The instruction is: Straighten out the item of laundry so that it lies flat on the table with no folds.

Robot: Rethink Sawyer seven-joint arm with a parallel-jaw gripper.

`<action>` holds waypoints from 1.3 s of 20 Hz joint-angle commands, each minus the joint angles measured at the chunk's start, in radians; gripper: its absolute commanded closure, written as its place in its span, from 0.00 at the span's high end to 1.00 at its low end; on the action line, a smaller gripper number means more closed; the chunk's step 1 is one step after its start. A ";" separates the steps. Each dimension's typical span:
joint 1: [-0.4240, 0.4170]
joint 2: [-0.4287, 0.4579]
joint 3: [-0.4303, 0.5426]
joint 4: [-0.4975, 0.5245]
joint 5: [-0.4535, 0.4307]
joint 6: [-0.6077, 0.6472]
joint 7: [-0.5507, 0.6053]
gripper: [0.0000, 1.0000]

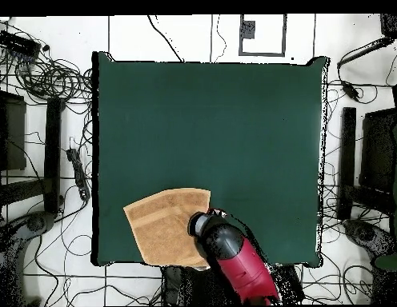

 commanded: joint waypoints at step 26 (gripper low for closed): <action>-0.010 -0.030 0.129 0.063 0.052 -0.047 0.136 1.00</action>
